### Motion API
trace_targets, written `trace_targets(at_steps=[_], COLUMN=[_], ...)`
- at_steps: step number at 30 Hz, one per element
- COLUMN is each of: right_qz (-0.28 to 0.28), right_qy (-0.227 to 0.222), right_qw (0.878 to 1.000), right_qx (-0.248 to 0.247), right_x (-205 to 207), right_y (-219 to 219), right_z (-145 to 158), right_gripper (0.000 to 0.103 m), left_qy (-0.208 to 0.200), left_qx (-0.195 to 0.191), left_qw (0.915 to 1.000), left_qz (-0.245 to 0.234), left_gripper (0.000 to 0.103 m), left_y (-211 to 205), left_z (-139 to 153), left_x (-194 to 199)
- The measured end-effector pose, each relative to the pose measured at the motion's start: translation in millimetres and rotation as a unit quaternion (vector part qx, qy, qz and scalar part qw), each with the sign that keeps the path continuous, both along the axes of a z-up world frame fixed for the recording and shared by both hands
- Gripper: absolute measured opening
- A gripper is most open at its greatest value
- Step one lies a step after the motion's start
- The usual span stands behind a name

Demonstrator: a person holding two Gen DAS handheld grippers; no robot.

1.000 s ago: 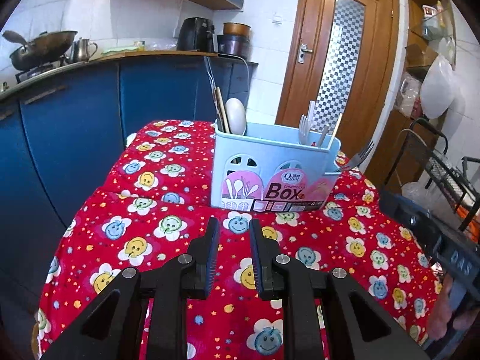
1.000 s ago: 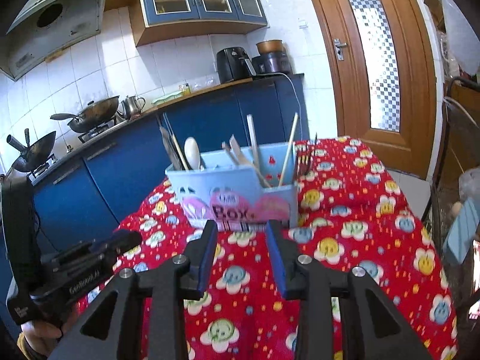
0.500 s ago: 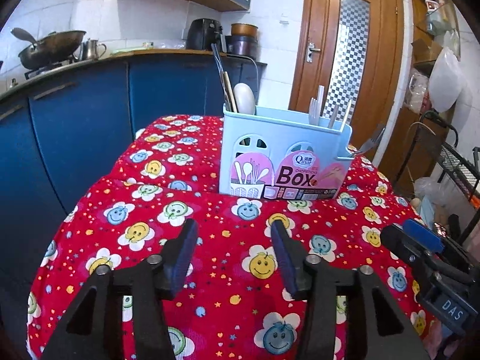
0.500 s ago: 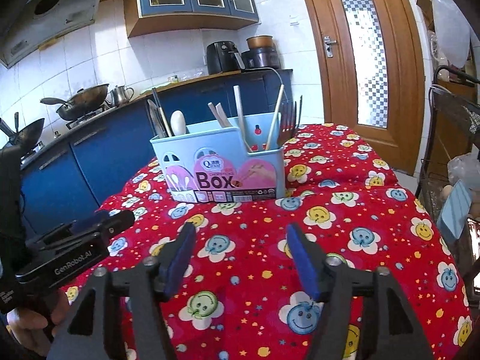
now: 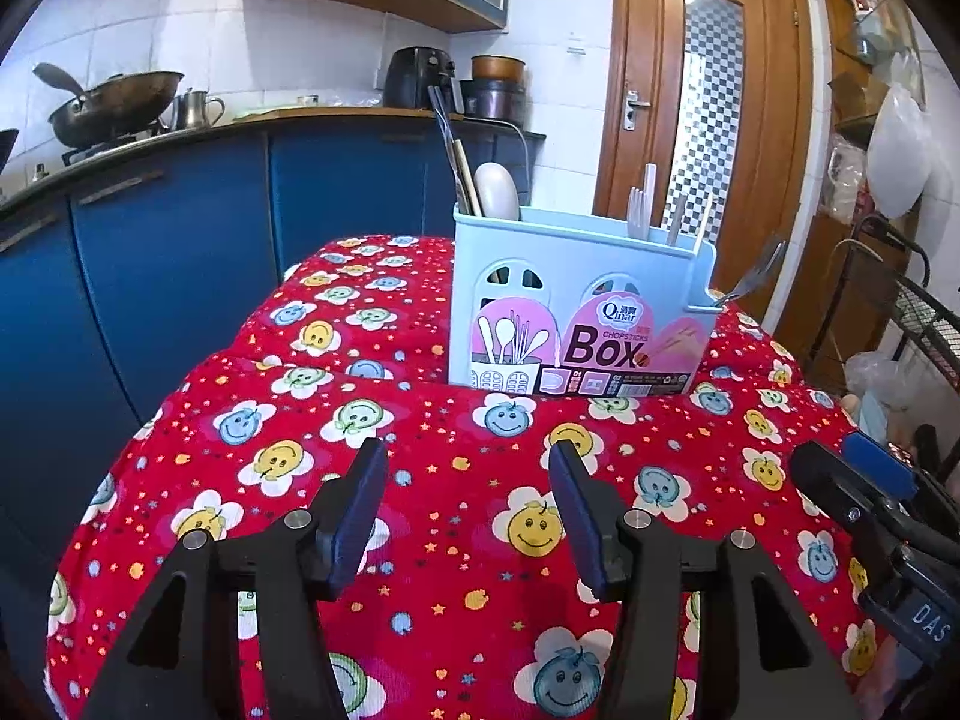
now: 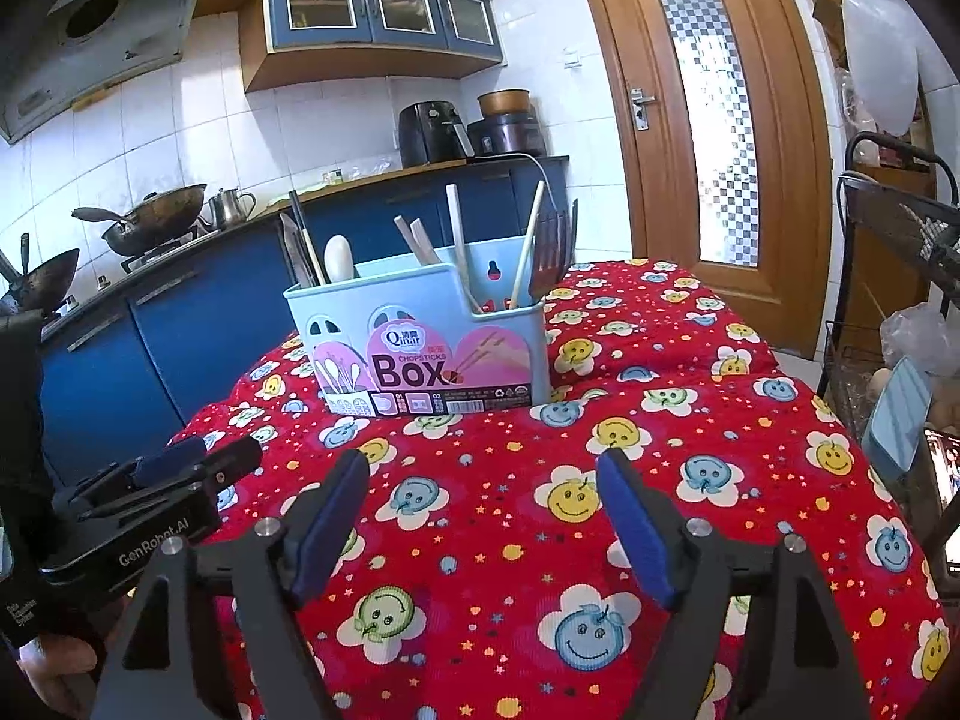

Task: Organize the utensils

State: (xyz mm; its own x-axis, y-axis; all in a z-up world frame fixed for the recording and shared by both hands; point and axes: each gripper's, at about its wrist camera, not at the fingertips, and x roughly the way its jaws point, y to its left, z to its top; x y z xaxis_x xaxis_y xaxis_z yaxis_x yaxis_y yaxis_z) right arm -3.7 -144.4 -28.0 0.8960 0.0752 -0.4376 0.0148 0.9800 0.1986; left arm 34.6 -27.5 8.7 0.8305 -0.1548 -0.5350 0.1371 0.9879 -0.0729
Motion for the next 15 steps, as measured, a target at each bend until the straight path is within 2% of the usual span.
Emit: trace_targets(at_steps=[15], right_qz=[-0.002], right_qy=[0.004], right_qw=[1.000], right_qx=[0.004], right_x=[-0.3], right_y=[-0.9], right_z=[-2.3], right_gripper=[0.080], left_qy=[-0.009], left_qx=[0.000], left_qw=[0.9999], left_qz=[0.006], left_gripper=[0.057], left_y=[1.3], left_z=[1.6], left_x=[-1.8])
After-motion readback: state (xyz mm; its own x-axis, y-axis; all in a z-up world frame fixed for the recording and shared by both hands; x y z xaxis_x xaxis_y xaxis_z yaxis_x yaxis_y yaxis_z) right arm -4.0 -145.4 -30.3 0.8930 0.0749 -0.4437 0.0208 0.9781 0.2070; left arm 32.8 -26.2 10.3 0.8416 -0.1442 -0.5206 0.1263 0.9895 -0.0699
